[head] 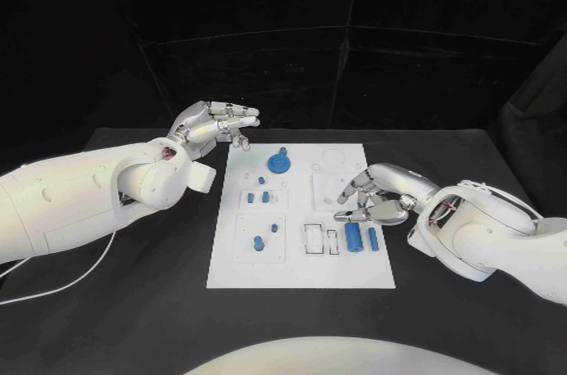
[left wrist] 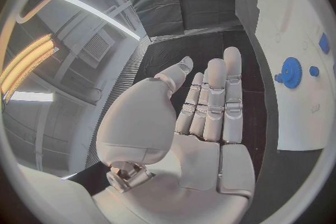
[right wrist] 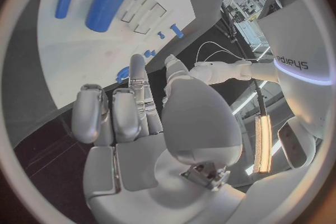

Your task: Assemble the parts on the task board

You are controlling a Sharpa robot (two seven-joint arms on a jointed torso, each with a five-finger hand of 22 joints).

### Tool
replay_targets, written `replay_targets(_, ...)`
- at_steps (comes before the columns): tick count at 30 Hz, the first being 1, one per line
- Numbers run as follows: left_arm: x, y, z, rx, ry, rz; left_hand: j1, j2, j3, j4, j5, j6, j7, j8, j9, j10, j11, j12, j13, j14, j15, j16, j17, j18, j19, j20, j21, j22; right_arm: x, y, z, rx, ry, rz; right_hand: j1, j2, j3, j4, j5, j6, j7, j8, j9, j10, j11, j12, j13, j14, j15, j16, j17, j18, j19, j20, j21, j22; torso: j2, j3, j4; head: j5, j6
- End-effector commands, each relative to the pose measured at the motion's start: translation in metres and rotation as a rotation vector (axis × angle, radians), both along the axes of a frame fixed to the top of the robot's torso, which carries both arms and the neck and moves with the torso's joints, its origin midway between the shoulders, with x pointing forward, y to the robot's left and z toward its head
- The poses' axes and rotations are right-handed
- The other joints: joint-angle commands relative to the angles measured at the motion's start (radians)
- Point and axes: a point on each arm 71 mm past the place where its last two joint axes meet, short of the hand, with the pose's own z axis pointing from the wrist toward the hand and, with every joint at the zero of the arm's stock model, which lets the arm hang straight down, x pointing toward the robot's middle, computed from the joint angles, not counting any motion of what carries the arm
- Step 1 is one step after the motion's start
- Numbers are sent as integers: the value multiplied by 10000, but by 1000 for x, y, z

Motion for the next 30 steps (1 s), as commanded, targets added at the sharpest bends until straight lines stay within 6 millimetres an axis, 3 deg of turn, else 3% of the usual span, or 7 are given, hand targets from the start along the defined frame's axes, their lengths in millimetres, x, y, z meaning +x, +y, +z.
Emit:
replay_targets(1,-1,-2,1,-89,-1,-117,40,99,-42,9,50,-46,1,57,-5,-91,-2,31,13,-74,-5,41,-15,140,26,36,-54,-14,0,-13,-5,-564,802,-1400,100,57,-386,396,-251,-59,-85,309,136,-246,6,1382,1734,395,48,240,372,-139,108,-38,163,248,-22,-6,-67,-160,11)
replay_targets(4,-2,-1,1,-87,7,-115,40,99,-42,9,50,-46,1,57,-5,-91,-2,31,13,-74,-5,41,-15,140,26,36,-54,-14,-2,-23,-7,-1136,834,-1902,40,73,-680,409,-227,-154,-87,559,264,-231,5,2370,3039,415,0,380,600,-171,152,-9,244,373,-23,-5,-55,-244,34)
replay_targets(11,-2,0,1,-84,15,-109,40,99,-42,9,50,-46,1,57,-5,-91,-2,31,13,-74,-5,41,-15,140,26,36,-54,-14,-6,-29,-19,-2124,1001,-2351,-220,99,-887,439,-265,-244,-95,768,377,-244,14,2810,3726,411,7,425,684,-172,140,4,257,397,-11,-11,-49,-308,32)
replay_targets(14,-2,0,1,-84,18,-110,40,99,-42,9,50,-46,1,57,-5,-91,-2,31,13,-74,-5,41,-15,140,26,36,-54,-14,-6,-28,-22,-2289,1017,-2379,-274,113,-909,441,-244,-263,-96,802,397,-255,16,2850,3810,408,7,424,685,-174,141,6,261,405,-12,4,-55,-312,24)
replay_targets(30,-3,2,1,-68,32,-83,40,99,-42,9,50,-46,1,57,-5,-91,-2,31,13,-74,-5,41,-15,140,26,36,-54,-14,-8,-9,-46,-2859,1448,-1745,-301,249,-918,425,-133,-276,-112,948,477,-150,4,3248,4367,427,4,496,824,-186,165,9,295,469,-15,-12,-46,-294,-75)
